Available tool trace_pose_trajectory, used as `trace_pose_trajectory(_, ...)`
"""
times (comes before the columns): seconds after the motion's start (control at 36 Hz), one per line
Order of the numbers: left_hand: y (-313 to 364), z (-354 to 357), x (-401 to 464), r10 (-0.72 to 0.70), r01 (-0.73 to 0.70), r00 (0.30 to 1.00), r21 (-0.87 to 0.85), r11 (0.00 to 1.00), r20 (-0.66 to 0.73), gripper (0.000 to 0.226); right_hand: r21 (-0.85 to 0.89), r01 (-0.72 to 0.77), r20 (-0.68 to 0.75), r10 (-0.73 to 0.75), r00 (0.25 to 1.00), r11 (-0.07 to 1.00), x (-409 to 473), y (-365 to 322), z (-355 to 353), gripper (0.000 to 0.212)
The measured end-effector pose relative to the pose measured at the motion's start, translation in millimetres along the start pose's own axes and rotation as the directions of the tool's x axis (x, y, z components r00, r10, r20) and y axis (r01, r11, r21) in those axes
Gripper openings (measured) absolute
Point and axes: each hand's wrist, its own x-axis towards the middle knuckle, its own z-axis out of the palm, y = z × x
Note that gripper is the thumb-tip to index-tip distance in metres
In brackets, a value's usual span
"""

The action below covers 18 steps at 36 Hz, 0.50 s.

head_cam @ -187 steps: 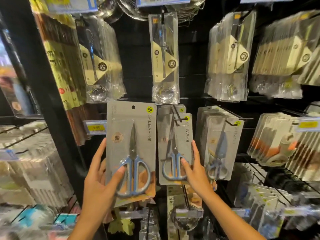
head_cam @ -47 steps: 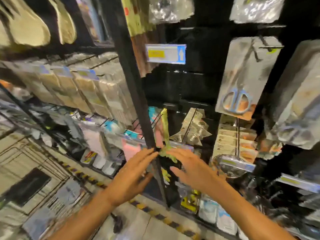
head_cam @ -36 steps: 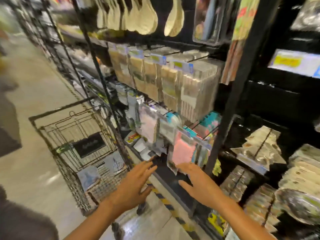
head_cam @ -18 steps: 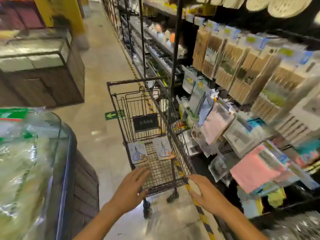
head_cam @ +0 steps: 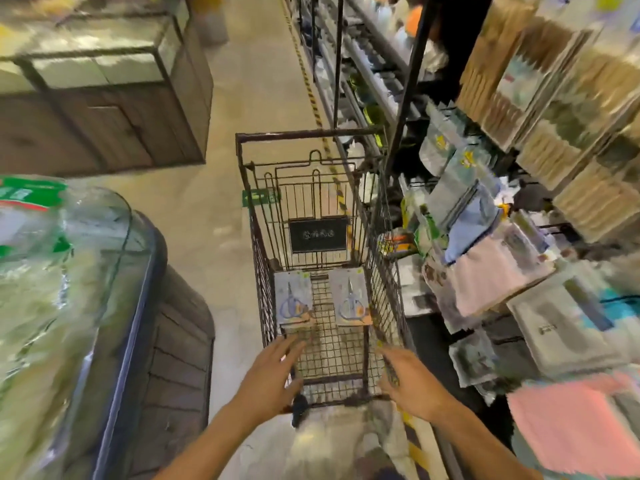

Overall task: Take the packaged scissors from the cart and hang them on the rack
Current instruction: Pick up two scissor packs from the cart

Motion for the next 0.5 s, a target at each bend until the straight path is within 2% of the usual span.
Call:
trace_pose_trajectory(0.11,15.6,-1.4,32.6,-0.121,0.122,0.992,-0.041,0.992,0.039,0.07,0.022,0.026,0.085,-0.028,0.996,0.999,42.6,21.0,-16.7,0.059)
trace_pose_trajectory(0.25,28.5,3.5,70.8,-0.232,0.235,0.971,-0.074,0.969,0.053,0.069,0.091,-0.062,0.198,0.043,0.979,0.994,96.6,42.4,-30.8,0.073)
trace_pose_trajectory(0.33,31.2,6.9,89.5,-0.258,0.261,0.965,-0.123,0.958,0.038,0.07,0.088,-0.021,0.209,0.002,0.978,0.996,123.2,49.5,-33.8,0.07)
trace_pose_trajectory(0.5,16.7,24.8,123.7,-0.259,0.263,0.965,-0.147,0.954,0.046,0.073,0.129,-0.083,0.221,0.053,0.974,0.988,163.0,51.8,-25.5,0.072)
